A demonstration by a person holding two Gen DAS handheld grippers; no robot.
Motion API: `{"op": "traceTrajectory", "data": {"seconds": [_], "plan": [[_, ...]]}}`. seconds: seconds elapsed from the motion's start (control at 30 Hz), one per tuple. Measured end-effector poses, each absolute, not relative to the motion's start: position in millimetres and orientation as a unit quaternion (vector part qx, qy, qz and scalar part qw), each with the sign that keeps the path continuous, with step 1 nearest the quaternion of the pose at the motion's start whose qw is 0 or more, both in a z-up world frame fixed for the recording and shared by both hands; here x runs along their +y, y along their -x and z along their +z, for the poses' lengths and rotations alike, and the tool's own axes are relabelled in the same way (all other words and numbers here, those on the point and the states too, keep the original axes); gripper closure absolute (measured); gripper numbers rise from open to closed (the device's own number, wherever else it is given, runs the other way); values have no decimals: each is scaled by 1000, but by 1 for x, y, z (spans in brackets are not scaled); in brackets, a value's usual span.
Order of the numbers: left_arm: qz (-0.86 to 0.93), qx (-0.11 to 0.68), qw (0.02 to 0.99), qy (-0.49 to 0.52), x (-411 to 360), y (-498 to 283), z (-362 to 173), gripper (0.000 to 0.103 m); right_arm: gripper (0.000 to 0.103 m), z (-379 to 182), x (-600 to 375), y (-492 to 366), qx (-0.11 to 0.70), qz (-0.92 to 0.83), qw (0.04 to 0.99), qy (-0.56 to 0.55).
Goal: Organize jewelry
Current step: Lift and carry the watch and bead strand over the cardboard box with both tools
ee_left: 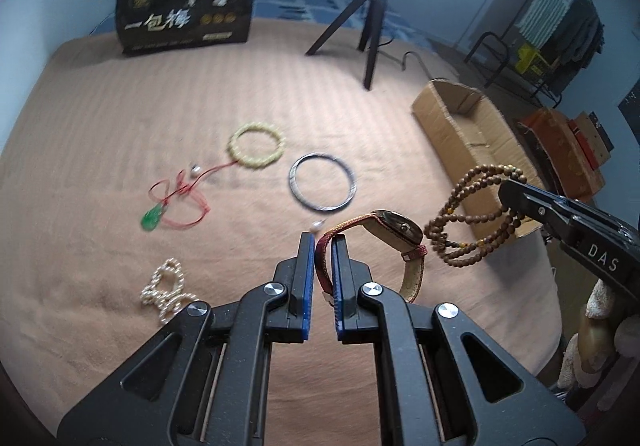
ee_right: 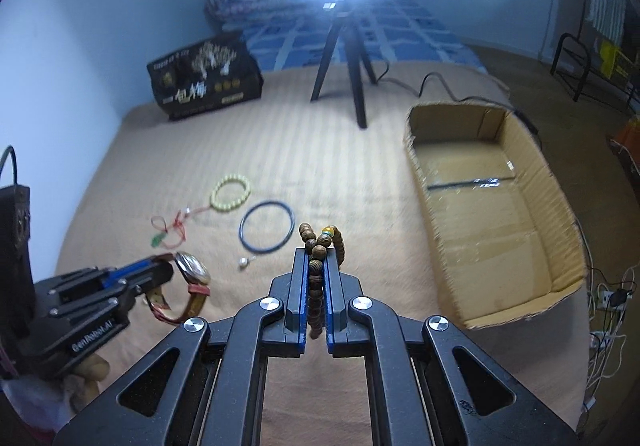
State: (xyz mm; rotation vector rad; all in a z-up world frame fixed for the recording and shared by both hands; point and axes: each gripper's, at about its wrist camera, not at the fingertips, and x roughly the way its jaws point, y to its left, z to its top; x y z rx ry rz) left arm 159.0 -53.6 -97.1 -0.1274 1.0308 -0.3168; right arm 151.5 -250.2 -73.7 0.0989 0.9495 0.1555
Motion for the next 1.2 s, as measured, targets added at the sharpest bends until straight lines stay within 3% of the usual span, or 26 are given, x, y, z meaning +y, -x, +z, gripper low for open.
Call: {"op": "traceTrajectory", "data": {"seconds": [0.53, 1.2], "plan": [[-206, 452, 867, 45, -126, -168, -66, 97, 98, -34, -330, -150, 392, 4, 917, -77], [-258, 460, 849, 20, -241, -186, -87, 97, 98, -70, -428, -154, 425, -79, 896, -101]]}}
